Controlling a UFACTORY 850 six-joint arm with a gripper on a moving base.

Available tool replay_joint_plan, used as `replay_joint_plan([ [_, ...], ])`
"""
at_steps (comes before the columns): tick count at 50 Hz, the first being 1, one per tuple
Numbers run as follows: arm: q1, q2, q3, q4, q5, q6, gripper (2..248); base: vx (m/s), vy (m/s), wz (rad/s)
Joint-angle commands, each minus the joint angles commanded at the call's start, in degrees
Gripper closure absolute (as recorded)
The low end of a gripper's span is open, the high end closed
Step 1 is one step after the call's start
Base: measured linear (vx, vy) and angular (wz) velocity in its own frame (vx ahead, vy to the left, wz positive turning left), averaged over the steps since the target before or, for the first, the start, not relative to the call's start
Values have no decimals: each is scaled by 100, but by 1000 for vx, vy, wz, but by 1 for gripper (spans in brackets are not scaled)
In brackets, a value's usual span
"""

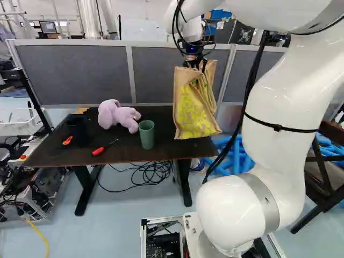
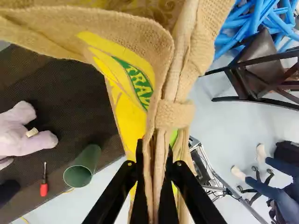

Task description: Pick up the bag on the ground and place it on the table

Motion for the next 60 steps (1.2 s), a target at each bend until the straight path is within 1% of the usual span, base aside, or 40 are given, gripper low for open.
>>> replay_joint_plan([
  [16, -15, -277, -327, 0, -10, 0, 229, 0, 0, 0],
  [28, 28, -432, -515, 0, -208, 0, 229, 0, 0, 0],
  [45, 45, -476, -569, 0, -561, 0, 229, 0, 0, 0],
  [52, 57, -510, -612, 0, -601, 0, 229, 0, 0, 0],
  [60, 115, -644, -781, 0, -607, 0, 229, 0, 0, 0],
])
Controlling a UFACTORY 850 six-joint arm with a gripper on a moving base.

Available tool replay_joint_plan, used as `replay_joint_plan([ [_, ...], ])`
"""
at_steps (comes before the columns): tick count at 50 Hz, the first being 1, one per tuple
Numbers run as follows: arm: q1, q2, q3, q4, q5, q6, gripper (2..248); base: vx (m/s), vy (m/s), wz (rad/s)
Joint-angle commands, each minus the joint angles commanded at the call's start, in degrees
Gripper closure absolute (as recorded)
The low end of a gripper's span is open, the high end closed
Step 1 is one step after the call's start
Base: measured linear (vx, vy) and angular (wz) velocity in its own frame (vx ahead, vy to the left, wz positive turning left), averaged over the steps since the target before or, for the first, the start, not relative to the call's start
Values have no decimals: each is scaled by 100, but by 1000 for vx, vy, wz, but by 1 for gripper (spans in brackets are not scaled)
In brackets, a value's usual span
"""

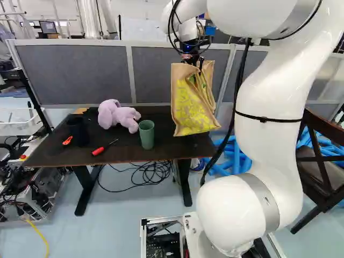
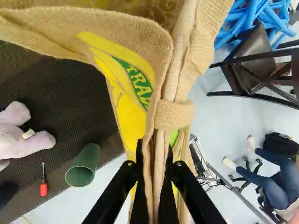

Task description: Pick up the bag on the ground and place it on the table

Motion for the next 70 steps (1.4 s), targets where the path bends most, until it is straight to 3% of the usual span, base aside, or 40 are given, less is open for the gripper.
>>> replay_joint_plan([
  [43, 353, -791, -1047, 0, 0, -12, 229, 0, 0, 0],
  [51, 372, -841, -1115, 0, 0, -334, 229, 0, 0, 0],
  [70, 376, -851, -1129, 0, 0, -1446, 229, 0, 0, 0],
])
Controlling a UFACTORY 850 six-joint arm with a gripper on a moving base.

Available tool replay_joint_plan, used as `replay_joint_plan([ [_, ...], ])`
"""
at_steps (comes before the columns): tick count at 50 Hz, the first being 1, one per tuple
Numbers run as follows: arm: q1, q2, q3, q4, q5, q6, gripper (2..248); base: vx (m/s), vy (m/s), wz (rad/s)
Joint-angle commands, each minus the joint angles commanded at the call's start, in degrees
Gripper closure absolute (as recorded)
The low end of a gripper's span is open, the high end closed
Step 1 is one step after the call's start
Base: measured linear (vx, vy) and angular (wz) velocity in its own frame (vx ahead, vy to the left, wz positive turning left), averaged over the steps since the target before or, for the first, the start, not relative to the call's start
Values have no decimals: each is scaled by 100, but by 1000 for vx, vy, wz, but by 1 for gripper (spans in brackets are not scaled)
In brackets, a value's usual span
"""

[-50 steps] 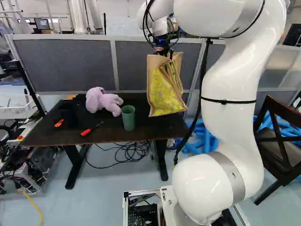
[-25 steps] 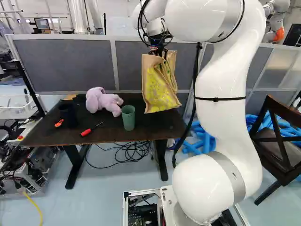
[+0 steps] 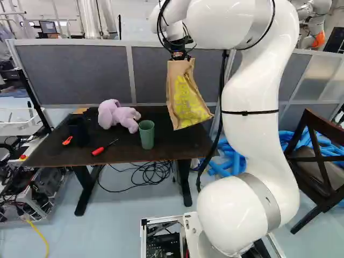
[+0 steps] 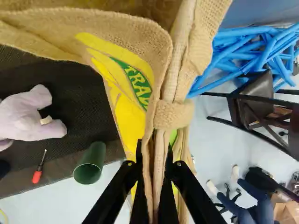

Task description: Pick up the bag on the ground and place it on the table

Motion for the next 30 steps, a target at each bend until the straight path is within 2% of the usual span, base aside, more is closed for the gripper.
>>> replay_joint_plan([
  [16, 0, 0, 0, 0, 0, -934, 229, 0, 0, 0],
  [30, 0, -13, 4, 0, 30, -1075, 229, 0, 0, 0],
])
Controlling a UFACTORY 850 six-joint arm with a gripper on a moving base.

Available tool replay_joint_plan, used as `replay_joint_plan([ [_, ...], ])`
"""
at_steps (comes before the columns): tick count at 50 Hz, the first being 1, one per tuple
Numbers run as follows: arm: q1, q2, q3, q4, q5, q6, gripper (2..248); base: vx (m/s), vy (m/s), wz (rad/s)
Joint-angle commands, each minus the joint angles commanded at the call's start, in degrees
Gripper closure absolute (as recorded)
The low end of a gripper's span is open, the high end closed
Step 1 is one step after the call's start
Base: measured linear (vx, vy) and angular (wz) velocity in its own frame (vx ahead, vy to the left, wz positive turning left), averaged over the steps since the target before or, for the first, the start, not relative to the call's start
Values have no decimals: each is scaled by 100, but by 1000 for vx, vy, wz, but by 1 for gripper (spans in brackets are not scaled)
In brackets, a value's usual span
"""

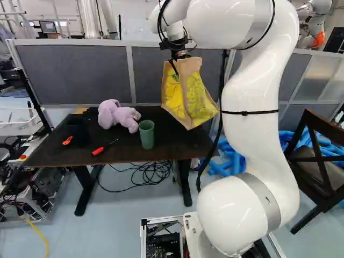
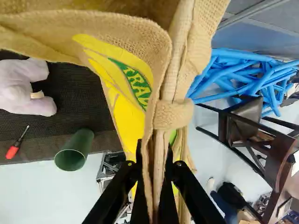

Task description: Pick up the bag on the ground and place it on the table

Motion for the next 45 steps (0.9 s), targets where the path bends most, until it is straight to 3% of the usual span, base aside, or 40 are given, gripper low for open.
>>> replay_joint_plan([
  [17, 0, -189, 43, 0, 219, -6, 229, 0, 0, 0],
  [45, 1, -546, 81, 0, 1301, -7, 229, 0, 0, 0],
])
